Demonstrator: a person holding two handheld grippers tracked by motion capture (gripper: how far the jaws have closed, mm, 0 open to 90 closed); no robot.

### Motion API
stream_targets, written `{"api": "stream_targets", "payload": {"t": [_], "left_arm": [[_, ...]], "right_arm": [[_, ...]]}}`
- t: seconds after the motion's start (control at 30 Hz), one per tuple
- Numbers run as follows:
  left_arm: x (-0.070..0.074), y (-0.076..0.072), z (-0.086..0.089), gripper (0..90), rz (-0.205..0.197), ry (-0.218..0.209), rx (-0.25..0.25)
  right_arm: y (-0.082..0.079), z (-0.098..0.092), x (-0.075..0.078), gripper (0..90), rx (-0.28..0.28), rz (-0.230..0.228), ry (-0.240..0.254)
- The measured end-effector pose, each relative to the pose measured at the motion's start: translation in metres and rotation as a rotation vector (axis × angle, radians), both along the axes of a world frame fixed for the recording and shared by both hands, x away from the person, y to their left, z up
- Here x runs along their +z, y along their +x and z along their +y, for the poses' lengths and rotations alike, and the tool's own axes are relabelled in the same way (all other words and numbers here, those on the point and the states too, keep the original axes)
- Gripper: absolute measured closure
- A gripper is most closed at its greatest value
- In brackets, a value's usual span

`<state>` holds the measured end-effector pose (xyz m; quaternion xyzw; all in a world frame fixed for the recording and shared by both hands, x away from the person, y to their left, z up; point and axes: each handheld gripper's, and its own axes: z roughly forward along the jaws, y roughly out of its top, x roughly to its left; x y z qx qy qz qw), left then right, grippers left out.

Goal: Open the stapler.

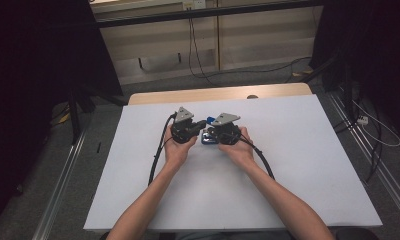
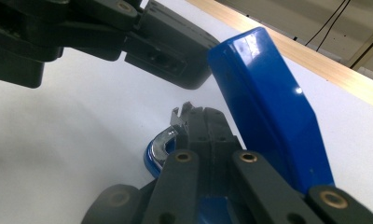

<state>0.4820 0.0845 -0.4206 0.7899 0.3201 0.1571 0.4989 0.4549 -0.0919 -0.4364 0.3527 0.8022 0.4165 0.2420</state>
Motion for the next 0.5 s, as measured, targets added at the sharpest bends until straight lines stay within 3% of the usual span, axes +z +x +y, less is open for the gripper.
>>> {"api": "stream_targets", "payload": {"t": [0.17, 0.37, 0.5], "left_arm": [[-0.001, 0.001, 0.0, 90.0, -0.003, 0.011, -0.002], [-0.009, 0.004, 0.002, 90.0, 0.029, 0.042, 0.008], [-0.014, 0.006, 0.0, 90.0, 0.042, 0.04, 0.0]], "right_arm": [[0.0, 0.0, 0.0, 90.0, -0.02, 0.009, -0.009], [0.0, 0.001, -0.001, 90.0, -0.03, 0.016, -0.007], [0.0, 0.001, -0.001, 90.0, -0.029, 0.016, -0.007]]}}
